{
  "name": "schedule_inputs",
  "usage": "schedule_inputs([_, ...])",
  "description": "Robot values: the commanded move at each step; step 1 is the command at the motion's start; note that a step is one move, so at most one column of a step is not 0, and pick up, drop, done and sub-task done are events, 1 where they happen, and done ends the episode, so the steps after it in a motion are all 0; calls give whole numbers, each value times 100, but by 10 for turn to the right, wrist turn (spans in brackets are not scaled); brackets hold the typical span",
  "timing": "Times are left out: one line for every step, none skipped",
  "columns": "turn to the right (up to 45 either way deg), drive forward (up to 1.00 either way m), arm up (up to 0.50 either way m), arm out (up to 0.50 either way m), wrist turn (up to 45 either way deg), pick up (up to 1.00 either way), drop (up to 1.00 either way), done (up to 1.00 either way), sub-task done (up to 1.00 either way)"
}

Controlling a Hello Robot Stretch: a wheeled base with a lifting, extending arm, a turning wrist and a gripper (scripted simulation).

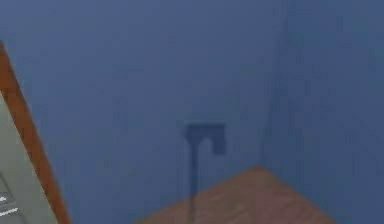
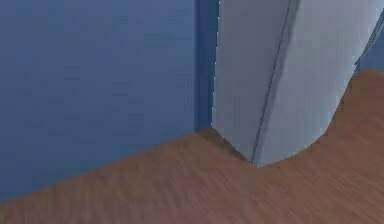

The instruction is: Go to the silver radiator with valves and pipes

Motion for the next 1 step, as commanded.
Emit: schedule_inputs([-450, 0, 0, 0, 0, 0, 0, 0, 0])
